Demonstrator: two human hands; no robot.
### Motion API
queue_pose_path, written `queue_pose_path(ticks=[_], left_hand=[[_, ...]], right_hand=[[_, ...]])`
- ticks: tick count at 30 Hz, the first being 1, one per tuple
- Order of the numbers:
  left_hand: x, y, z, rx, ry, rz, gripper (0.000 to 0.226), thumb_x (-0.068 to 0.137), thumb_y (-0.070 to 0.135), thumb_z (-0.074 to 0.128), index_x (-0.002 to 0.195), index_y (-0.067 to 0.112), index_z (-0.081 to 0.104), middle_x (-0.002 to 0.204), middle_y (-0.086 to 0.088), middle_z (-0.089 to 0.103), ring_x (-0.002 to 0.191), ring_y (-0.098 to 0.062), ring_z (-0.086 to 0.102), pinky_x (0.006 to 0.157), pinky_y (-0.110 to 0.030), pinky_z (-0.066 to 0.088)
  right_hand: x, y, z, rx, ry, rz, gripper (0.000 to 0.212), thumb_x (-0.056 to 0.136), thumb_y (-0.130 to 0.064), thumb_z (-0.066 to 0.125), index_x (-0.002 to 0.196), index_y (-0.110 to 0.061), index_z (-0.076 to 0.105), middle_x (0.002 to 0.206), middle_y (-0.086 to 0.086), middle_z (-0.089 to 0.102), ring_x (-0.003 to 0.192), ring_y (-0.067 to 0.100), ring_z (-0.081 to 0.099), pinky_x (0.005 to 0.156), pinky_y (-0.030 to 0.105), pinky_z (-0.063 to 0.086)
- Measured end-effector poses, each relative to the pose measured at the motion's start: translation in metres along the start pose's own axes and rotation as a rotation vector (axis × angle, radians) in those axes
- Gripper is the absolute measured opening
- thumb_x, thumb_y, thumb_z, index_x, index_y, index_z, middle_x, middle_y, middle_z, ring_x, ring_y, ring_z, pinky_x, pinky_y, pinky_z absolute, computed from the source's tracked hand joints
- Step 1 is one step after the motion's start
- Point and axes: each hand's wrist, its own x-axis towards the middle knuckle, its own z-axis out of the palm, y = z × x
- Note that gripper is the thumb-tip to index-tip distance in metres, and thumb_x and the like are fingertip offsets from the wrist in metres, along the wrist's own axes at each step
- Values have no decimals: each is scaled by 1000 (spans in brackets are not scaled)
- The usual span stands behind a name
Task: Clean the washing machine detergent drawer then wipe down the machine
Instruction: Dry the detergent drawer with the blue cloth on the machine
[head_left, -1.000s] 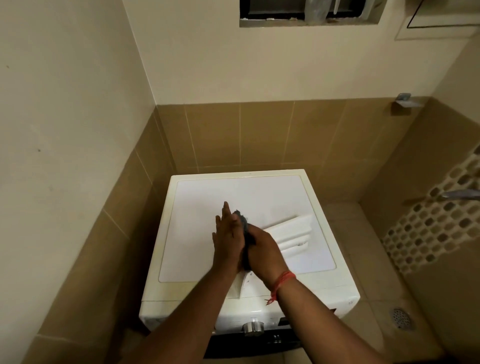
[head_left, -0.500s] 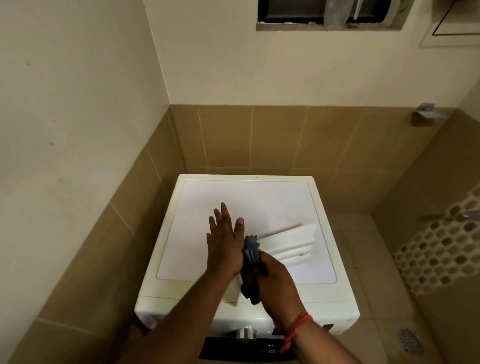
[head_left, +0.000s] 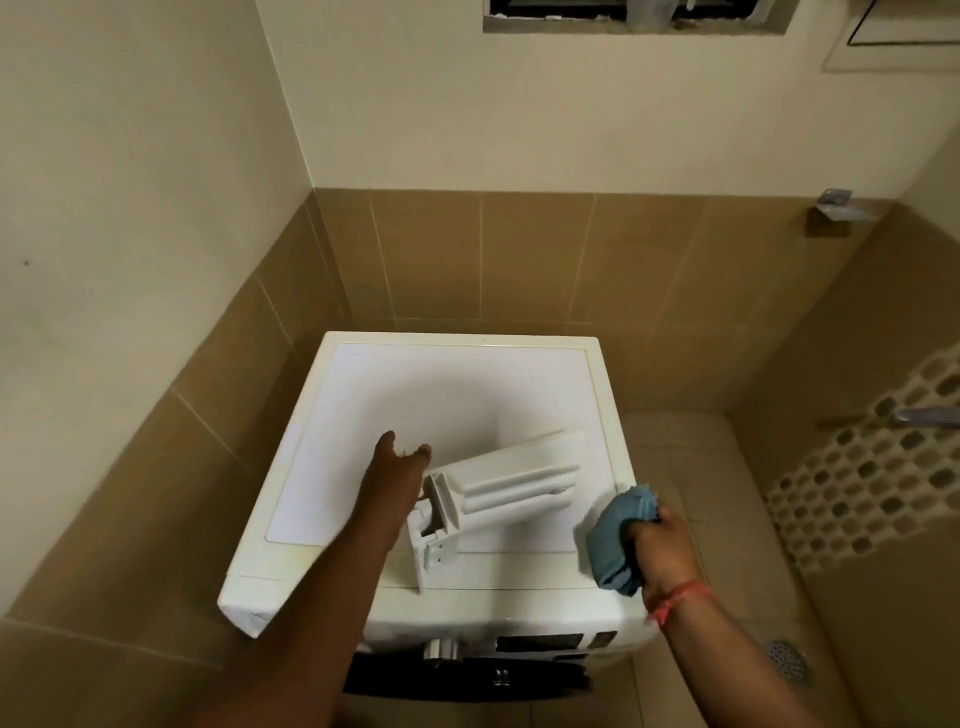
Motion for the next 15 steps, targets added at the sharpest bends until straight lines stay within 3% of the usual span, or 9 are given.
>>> queue_pose_path(ticks=[4,6,7,11,13,15], left_hand=[[-1,5,4,21,14,-103,31,102,25,46,131,14,51,129,-6,54,103,-19,58,82,-23,42],[2,4,5,20,39,-110,15,103,22,42,103,15,55,112,-6,53,89,-16,53,81,-24,41],[3,5,6,-8,47,-115,15,103,21,42,99,16,56,110,-5,52,93,-19,51,85,-28,41],[-5,6,6,-114,79,-121,34,104,22,41,134,11,53,132,-6,54,122,-27,51,101,-37,41],[-10,6,3,-170,109,-134,36,104,21,41,136,12,52,136,-8,54,121,-28,51,102,-41,44],[-16,6,-2,-223,137,-118,35,104,22,41,135,12,52,136,-9,53,113,-24,52,96,-37,45]], right_hand=[[46,2,0,-101,-132,8,39,84,7,45,110,-20,57,101,18,62,90,42,62,69,51,58],[60,7,3,-446,-187,-126,37,83,3,50,115,-14,57,104,15,64,90,35,63,69,38,55],[66,11,4,-610,-164,-185,36,83,2,52,117,-10,57,106,15,63,88,30,62,70,32,52],[64,18,7,-916,-95,-292,29,88,0,49,116,-5,57,116,18,56,92,28,57,85,35,51],[58,23,6,-1026,-15,-363,34,88,-4,51,122,-8,55,123,15,51,109,31,50,93,38,48],[47,25,10,-955,50,-448,35,89,-6,51,123,-11,57,125,12,50,113,32,47,95,41,47]])
